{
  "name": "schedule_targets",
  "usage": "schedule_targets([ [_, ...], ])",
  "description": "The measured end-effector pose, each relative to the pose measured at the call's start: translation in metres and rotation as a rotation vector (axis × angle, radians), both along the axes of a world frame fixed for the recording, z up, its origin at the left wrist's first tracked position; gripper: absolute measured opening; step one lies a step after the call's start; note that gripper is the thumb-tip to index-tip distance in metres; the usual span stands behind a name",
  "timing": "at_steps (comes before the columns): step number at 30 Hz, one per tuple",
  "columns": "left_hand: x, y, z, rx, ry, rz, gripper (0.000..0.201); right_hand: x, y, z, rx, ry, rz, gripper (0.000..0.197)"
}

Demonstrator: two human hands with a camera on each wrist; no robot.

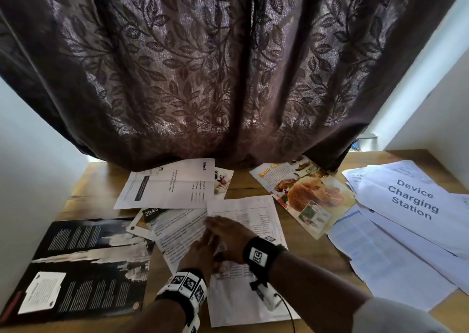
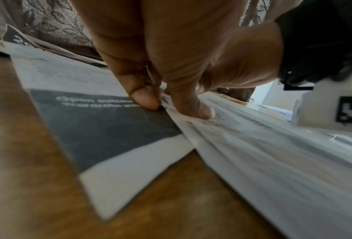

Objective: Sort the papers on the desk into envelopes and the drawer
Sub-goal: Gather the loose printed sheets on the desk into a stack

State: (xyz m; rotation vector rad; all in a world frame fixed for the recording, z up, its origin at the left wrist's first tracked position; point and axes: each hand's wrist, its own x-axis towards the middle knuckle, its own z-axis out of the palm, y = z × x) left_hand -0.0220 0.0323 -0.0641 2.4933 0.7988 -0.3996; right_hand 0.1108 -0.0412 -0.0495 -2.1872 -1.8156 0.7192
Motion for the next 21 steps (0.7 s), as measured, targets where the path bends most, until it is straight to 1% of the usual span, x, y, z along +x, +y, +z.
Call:
schedule_targets([
  [2,-0.003,0.003,-0.003,-0.021,0.011,-0.004,0.085,0.011,0.006,-0.014,-0.043,-0.044,-0.017,0.117],
  [4,-0.004,0.002,-0.003,-0.016,0.028,-0.019,0.09,0.034,0.0,-0.023,-0.118,-0.158,-0.024,0.126],
  [6,-0.004,-0.001,-0.001,0.0,0.036,-0.003,0.092,0.059,-0.012,-0.031,-0.181,-0.227,-0.056,0.132],
  [9,-0.003,-0.001,0.0,-0.05,0.002,0.028,0.092,0.093,-0.032,-0.037,-0.247,-0.254,-0.178,0.138],
  [12,-0.003,0.003,-0.006,-0.082,-0.015,0.003,0.094,0.112,-0.047,-0.03,-0.313,-0.265,-0.254,0.141],
  [14,-0.005,0.001,-0.007,-0.024,0.033,-0.014,0.092,0.106,-0.046,-0.019,-0.309,-0.305,-0.248,0.142],
  [16,-0.006,0.001,-0.007,0.014,0.05,-0.036,0.09,0.08,-0.039,-0.006,-0.253,-0.309,-0.155,0.139],
  [19,-0.003,0.003,-0.009,0.023,0.044,-0.046,0.09,0.019,-0.031,-0.006,-0.149,-0.191,0.03,0.133],
  [21,-0.001,0.004,-0.011,0.027,-0.005,-0.024,0.094,-0.011,-0.041,-0.019,-0.168,-0.154,0.081,0.136],
])
